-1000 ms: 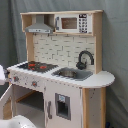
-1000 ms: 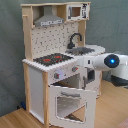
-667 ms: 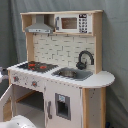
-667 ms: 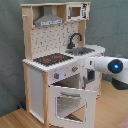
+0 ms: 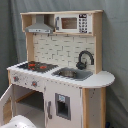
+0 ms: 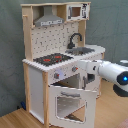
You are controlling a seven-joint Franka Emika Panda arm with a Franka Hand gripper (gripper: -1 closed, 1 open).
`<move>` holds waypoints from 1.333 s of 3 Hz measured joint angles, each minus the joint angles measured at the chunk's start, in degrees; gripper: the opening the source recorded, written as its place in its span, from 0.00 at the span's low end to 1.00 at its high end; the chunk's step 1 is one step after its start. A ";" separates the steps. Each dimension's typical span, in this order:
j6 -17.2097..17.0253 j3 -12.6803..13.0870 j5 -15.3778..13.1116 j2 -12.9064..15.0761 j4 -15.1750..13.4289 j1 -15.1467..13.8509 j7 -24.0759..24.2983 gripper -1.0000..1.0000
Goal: Play with the kitchen
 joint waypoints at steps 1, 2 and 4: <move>5.03 1.18 0.01 -3.49 0.05 -0.27 0.97 1.00; 9.98 3.44 0.01 -5.84 0.05 -0.95 3.30 1.00; 20.86 5.78 0.09 -8.40 -1.44 -1.03 5.69 1.00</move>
